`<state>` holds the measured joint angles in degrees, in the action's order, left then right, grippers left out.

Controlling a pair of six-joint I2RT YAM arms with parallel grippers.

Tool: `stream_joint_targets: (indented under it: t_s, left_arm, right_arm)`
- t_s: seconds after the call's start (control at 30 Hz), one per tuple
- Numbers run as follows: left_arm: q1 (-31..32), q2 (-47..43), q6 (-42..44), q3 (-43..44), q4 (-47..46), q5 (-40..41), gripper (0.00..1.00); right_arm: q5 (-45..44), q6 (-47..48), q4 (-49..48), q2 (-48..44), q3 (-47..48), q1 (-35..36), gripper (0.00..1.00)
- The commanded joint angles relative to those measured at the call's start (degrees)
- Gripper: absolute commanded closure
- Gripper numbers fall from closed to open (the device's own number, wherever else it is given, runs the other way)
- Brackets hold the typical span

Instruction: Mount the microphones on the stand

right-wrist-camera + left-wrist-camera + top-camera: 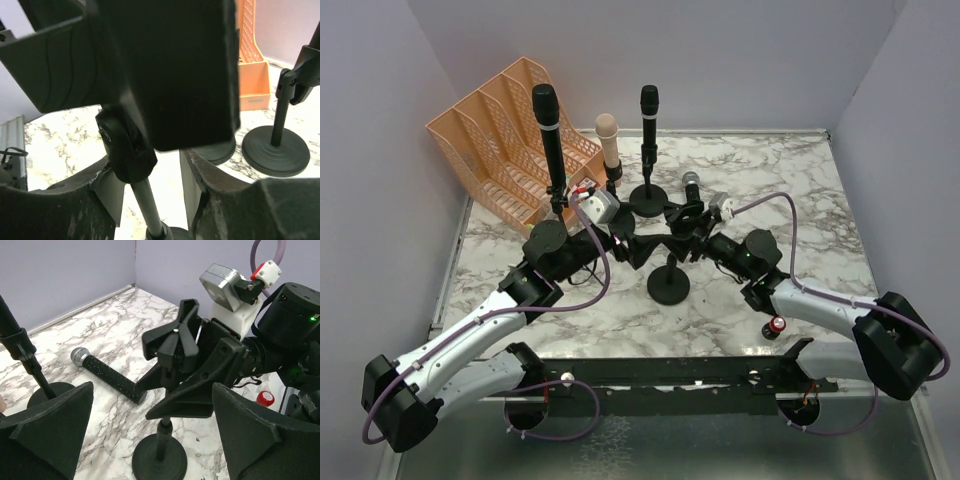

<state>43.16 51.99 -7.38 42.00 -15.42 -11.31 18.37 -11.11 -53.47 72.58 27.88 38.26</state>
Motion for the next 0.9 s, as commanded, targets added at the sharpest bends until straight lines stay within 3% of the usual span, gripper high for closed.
stream_joint_targets:
  t_s: [0.0, 0.33, 0.6, 0.87]
  left_arm:
    - [0.12, 0.83, 0.2, 1.46, -1.7, 0.55, 0.01]
    - [0.11, 4.48, 3.47, 5.0, -2.76, -4.71, 0.01]
    - [-0.13, 8.34, 9.16, 7.86, -3.65, -12.6, 0.01]
    - [-1.25, 12.9, 11.17, 10.17, -3.94, -20.38, 0.01]
  right_arm:
    - [-1.11, -2.3, 1.81, -3.58, -1.73, 0.24, 0.49]
    - [-4.83, -4.74, 11.05, -15.41, -5.34, 0.24, 0.39]
    - [-6.88, -7.35, 19.94, -26.75, -8.79, 0.24, 0.39]
    - [-9.13, -8.39, 23.21, -31.86, -10.81, 0.26, 0.39]
